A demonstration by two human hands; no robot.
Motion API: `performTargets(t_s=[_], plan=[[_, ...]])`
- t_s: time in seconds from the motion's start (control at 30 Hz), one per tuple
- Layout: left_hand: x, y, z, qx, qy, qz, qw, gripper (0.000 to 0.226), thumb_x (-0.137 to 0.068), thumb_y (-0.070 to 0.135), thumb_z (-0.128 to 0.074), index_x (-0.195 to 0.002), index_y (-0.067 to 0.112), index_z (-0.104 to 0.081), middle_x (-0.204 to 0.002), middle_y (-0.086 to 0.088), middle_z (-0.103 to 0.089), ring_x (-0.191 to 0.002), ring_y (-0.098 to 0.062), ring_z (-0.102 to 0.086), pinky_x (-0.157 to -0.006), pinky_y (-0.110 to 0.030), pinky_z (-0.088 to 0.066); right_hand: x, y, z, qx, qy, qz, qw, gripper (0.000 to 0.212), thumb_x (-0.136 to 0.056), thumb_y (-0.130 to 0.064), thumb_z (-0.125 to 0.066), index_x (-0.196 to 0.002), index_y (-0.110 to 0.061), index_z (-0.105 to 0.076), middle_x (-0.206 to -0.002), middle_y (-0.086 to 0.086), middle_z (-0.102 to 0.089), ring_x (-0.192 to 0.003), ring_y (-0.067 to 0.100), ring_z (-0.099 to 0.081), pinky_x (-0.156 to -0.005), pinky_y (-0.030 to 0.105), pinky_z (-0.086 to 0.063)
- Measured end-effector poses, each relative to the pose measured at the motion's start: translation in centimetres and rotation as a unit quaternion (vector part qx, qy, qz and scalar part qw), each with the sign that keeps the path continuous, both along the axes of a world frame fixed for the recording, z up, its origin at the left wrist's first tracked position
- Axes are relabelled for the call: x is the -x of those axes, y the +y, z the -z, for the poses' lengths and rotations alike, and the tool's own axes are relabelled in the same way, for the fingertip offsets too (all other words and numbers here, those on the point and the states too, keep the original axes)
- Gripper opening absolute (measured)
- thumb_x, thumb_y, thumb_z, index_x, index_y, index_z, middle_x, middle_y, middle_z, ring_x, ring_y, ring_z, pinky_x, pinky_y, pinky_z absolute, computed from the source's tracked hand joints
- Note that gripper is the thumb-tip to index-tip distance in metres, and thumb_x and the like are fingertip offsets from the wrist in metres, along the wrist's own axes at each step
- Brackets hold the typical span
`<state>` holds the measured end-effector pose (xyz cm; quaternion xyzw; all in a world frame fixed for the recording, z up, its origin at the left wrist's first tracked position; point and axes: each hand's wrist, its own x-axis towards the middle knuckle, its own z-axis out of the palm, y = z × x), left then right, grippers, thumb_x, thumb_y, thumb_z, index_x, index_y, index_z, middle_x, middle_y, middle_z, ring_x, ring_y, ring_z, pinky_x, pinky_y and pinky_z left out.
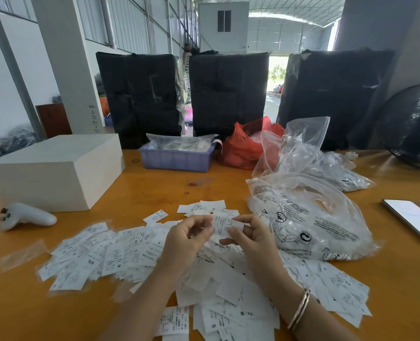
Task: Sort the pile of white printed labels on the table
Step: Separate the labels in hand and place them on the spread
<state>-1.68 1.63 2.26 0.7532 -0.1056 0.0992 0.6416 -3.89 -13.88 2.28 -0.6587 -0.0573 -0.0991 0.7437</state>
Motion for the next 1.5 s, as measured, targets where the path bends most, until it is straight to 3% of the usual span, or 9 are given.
performTargets(t_s=[0.2, 0.27, 0.47, 0.57, 0.73, 0.93, 1.1, 1.27, 1.5], plan=[[0.05, 0.25, -0.23, 0.003, 0.005, 0.022, 1.000, 0.017, -0.088, 0.020, -0.066, -0.097, 0.033, -0.069, -0.086, 0.018, -0.071, -0.081, 0.002, -0.066, -0.070, -0.012, -0.051, -0.26, 0.26, 0.51, 0.118, -0.033, 0.018, 0.992, 0.013, -0.089, -0.002, -0.059, -0.084, -0.014, -0.058, -0.060, -0.008, -0.063, -0.054, 0.008, -0.062, -0.051, 0.018, -0.046], [0.03, 0.28, -0.19, 0.001, 0.008, 0.029, 1.000, 0.019, -0.089, 0.014, -0.065, -0.099, 0.030, -0.068, -0.084, 0.015, -0.073, -0.081, 0.000, -0.067, -0.070, -0.012, -0.051, -0.31, 0.20, 0.47, 0.111, -0.039, 0.031, 0.993, 0.012, -0.088, -0.002, -0.060, -0.086, -0.014, -0.060, -0.064, -0.006, -0.065, -0.055, 0.008, -0.062, -0.052, 0.019, -0.047], [0.00, 0.31, -0.18, -0.007, 0.008, 0.045, 0.999, 0.023, -0.091, 0.006, -0.061, -0.100, 0.027, -0.067, -0.087, 0.012, -0.075, -0.085, -0.003, -0.069, -0.071, -0.013, -0.053, -0.38, -0.60, 0.15, -0.043, -0.033, 0.090, 0.994, 0.005, -0.090, -0.009, -0.060, -0.094, -0.011, -0.058, -0.075, 0.008, -0.071, -0.067, 0.021, -0.070, -0.061, 0.023, -0.055], [0.07, 0.11, -0.18, -0.010, -0.002, 0.041, 0.999, 0.026, -0.087, 0.005, -0.065, -0.099, 0.027, -0.068, -0.087, 0.012, -0.075, -0.087, -0.001, -0.069, -0.075, -0.012, -0.052, -0.30, -0.45, 0.10, -0.022, -0.033, 0.081, 0.996, 0.005, -0.089, -0.009, -0.061, -0.092, -0.011, -0.057, -0.076, 0.008, -0.071, -0.066, 0.021, -0.070, -0.061, 0.026, -0.054], [-0.07, 0.25, -0.21, 0.016, -0.001, 0.023, 1.000, 0.026, -0.084, 0.007, -0.069, -0.097, 0.030, -0.070, -0.088, 0.011, -0.073, -0.088, -0.004, -0.068, -0.074, -0.014, -0.053, -0.13, -0.15, 0.14, 0.030, -0.054, 0.047, 0.997, 0.005, -0.088, -0.006, -0.062, -0.087, -0.007, -0.057, -0.069, 0.004, -0.069, -0.061, 0.016, -0.068, -0.056, 0.019, -0.050], [-0.14, 0.48, -0.17, -0.009, -0.024, 0.005, 1.000, 0.030, -0.084, 0.004, -0.069, -0.093, 0.033, -0.069, -0.086, 0.009, -0.073, -0.085, -0.003, -0.067, -0.075, -0.017, -0.054, -0.18, -0.35, 0.18, 0.018, -0.059, 0.055, 0.997, 0.004, -0.089, -0.006, -0.060, -0.089, -0.009, -0.057, -0.068, 0.000, -0.069, -0.060, 0.013, -0.066, -0.055, 0.019, -0.049], [0.07, 0.29, -0.19, -0.047, -0.066, -0.008, 0.997, 0.032, -0.085, 0.005, -0.069, -0.092, 0.036, -0.067, -0.086, 0.012, -0.071, -0.086, 0.000, -0.066, -0.075, -0.014, -0.053, -0.29, -0.19, 0.42, 0.033, -0.067, 0.086, 0.993, 0.007, -0.090, -0.009, -0.060, -0.087, -0.016, -0.058, -0.071, 0.010, -0.068, -0.061, 0.015, -0.068, -0.055, 0.018, -0.049], [0.19, 0.06, -0.44, -0.006, -0.039, 0.004, 0.999, 0.026, -0.084, 0.007, -0.069, -0.093, 0.032, -0.069, -0.088, 0.019, -0.072, -0.089, 0.000, -0.067, -0.076, -0.016, -0.054, -0.24, 0.22, 0.61, 0.078, -0.084, 0.076, 0.990, 0.009, -0.090, -0.007, -0.060, -0.086, -0.014, -0.057, -0.071, 0.010, -0.067, -0.059, 0.013, -0.067, -0.048, 0.010, -0.041], [0.35, -0.01, -0.73, 0.031, -0.012, 0.008, 0.999, 0.019, -0.084, 0.011, -0.070, -0.089, 0.029, -0.072, -0.086, 0.020, -0.072, -0.085, 0.004, -0.067, -0.066, -0.007, -0.049, -0.40, 0.05, 0.71, 0.072, -0.084, 0.051, 0.993, 0.009, -0.089, -0.006, -0.061, -0.084, -0.012, -0.058, -0.067, 0.004, -0.067, -0.061, 0.016, -0.068, -0.051, 0.012, -0.043]])
